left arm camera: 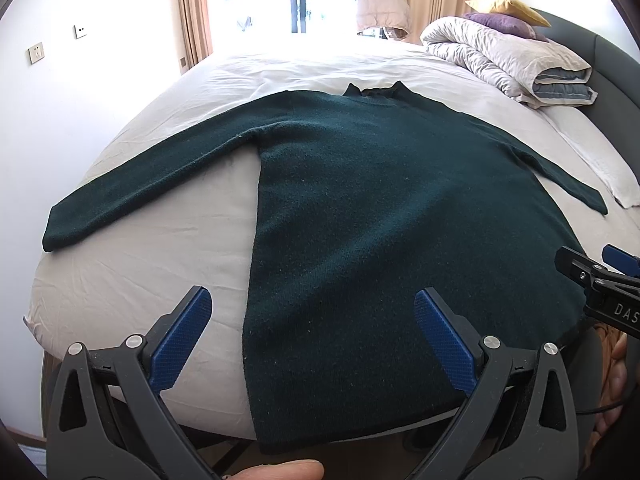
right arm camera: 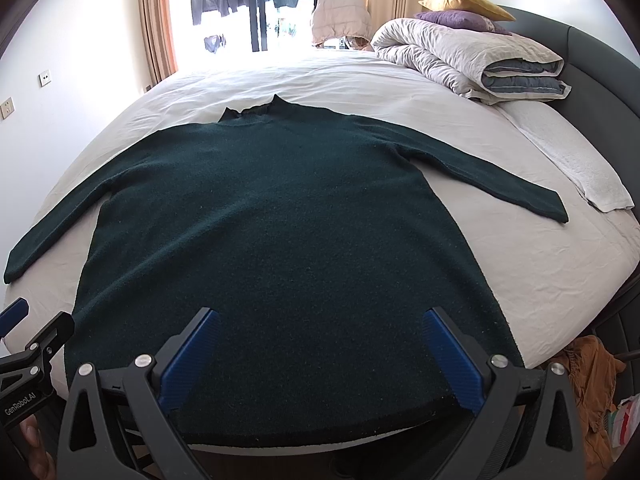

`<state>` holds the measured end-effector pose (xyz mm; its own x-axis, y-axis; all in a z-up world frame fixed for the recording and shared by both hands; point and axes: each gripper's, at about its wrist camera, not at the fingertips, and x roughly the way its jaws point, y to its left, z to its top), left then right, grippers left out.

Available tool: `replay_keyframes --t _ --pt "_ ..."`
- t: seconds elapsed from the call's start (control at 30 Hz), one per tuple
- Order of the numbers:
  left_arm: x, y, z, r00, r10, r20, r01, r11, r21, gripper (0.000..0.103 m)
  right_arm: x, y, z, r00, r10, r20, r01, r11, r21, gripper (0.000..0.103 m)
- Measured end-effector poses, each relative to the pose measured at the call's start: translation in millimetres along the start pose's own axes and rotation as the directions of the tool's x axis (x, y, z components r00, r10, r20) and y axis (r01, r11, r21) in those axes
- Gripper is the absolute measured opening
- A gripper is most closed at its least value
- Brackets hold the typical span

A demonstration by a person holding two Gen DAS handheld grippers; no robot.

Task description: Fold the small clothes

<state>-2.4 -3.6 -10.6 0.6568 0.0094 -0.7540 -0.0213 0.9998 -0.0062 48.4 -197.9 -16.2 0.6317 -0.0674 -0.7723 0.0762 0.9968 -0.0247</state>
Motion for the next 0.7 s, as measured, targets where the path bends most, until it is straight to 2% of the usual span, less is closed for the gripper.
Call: replay_keyframes --t 0.7 --pt "0.8 3.9 -2.3 1.000 -0.003 -0.007 0.003 1.000 0.000 0.103 1.7 1.4 -3.3 1.000 -0.002 -0.003 0.002 1.000 -0.002 0.103"
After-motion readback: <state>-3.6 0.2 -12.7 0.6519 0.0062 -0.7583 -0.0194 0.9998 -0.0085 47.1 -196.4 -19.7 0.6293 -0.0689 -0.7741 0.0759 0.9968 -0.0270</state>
